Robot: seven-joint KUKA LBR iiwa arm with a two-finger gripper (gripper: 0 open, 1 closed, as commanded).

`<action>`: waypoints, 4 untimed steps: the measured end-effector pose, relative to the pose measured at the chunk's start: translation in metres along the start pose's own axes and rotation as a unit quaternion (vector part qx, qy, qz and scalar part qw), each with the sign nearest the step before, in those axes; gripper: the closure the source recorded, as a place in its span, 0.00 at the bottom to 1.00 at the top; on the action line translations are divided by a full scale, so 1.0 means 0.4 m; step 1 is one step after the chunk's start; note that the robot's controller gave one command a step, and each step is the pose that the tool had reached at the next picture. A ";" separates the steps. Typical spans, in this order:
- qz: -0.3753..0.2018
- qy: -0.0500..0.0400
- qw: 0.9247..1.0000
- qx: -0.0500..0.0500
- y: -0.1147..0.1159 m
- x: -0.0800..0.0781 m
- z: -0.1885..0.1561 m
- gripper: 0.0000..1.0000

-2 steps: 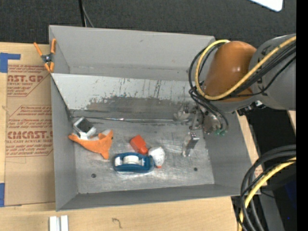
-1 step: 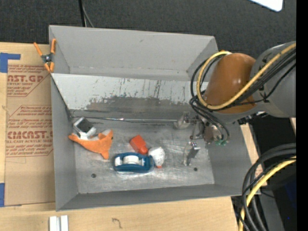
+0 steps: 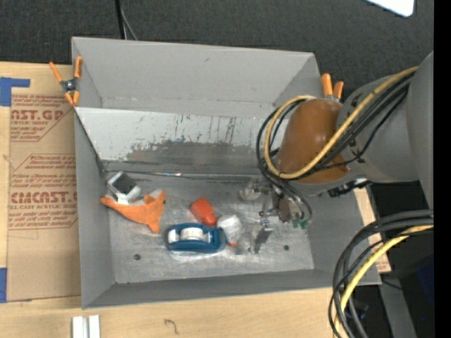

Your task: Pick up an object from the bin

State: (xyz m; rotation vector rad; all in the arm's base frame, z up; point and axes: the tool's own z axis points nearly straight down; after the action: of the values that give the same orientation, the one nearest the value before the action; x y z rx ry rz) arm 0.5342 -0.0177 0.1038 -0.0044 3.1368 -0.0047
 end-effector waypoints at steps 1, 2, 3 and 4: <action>-0.025 0.000 1.000 -0.001 0.115 0.016 0.084 0.00; -0.080 -0.001 0.997 0.001 0.154 0.012 0.079 0.00; -0.120 -0.001 0.993 -0.001 0.271 0.084 0.072 1.00; -0.120 -0.001 0.993 -0.001 0.271 0.084 0.072 1.00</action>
Offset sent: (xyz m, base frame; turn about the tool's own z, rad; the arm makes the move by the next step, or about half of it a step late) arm -0.0069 0.0823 -0.0338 -0.2595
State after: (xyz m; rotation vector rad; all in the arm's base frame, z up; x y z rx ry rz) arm 0.5004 0.0905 0.0743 -0.3819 3.1126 -0.0019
